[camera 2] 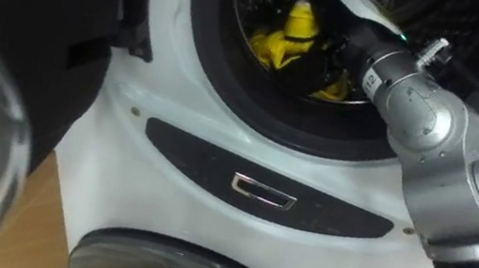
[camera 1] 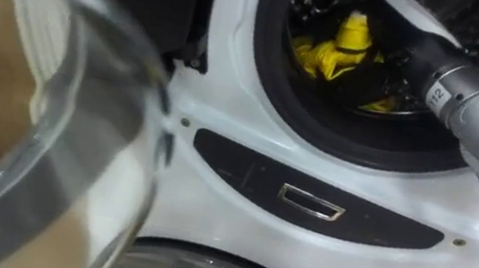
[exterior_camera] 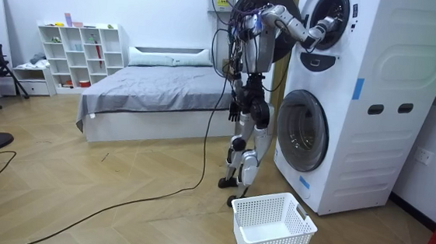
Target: Pick clothes from washing machine
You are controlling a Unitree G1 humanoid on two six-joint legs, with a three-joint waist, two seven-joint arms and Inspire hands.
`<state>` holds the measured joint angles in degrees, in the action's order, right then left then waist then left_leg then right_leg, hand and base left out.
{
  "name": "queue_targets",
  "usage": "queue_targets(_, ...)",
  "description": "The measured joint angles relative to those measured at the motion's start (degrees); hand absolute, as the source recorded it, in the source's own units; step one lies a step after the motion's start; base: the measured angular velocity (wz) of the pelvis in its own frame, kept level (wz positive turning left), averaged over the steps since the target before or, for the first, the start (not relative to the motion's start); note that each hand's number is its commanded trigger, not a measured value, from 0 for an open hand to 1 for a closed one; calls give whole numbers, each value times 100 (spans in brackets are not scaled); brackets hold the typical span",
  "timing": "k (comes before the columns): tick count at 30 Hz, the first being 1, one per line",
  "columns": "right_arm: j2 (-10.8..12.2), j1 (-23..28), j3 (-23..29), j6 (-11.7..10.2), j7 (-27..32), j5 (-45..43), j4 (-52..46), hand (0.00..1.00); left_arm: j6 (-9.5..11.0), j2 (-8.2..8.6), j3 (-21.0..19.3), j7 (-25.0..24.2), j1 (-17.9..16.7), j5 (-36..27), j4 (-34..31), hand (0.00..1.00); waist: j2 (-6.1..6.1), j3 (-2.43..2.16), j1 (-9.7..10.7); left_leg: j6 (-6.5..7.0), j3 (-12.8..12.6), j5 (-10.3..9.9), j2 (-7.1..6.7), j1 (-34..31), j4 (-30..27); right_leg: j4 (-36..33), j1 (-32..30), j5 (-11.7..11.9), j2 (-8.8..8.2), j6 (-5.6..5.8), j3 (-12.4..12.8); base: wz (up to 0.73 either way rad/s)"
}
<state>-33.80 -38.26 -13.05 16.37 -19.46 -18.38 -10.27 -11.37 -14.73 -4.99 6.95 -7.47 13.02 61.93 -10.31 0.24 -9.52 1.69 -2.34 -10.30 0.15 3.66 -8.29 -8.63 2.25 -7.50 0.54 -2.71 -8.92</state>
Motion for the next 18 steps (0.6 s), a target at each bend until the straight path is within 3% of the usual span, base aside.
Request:
queue_targets(3, -20, 206, 57, -13, 1, 45, -779, 100, 146, 37, -54, 126, -82, 1, 13, 0, 43, -26, 79, 0, -74, 0, 15, 13, -16, 0, -1, 0, 7, 0, 114, -10)
queue_targets(6, -18, 425, 108, -103, 7, 507, -1436, 100, 261, 81, -55, 147, -132, -1, 199, 0, 106, -11, 205, -1, -84, 0, 14, 93, -13, 3, 66, 0, 6, 0, 199, -9)
queue_targets(8, -11, 932, 406, -271, 33, 1094, -1844, 100, 311, 108, -62, 158, -182, 5, 217, 0, 147, -26, 337, -15, -102, -24, 27, 110, -10, -6, 71, 0, 16, 0, 232, -2)
queue_targets(12, 112, 1576, 953, -276, 242, 1998, -2221, 100, 387, 192, -132, 261, -356, -47, 225, 0, 203, -22, 468, -6, -187, -115, 61, 106, -30, -16, 79, 1, 52, 2, 289, -13)
queue_targets(13, 151, 1843, 1215, -346, 291, 2294, -2398, 100, 411, 241, -187, 310, -449, -46, 201, 0, 237, -8, 533, -5, -205, -132, 61, 104, -38, -26, 79, 3, 55, 5, 349, -12)
queue_targets(15, 241, 2390, 1562, -561, 498, 2725, -2630, 100, 437, 302, -183, 375, -613, -31, 203, 0, 314, -36, 606, -5, -233, -168, 71, 110, -87, -29, 101, 5, 66, 8, 389, -9)
queue_targets(18, 614, 3317, 1839, -901, 740, 2811, -2675, 100, 445, 375, -197, 386, -725, -2, 278, 0, 478, -27, 752, 0, -319, -198, 91, 133, -147, -28, 145, 5, 68, 9, 408, -4)
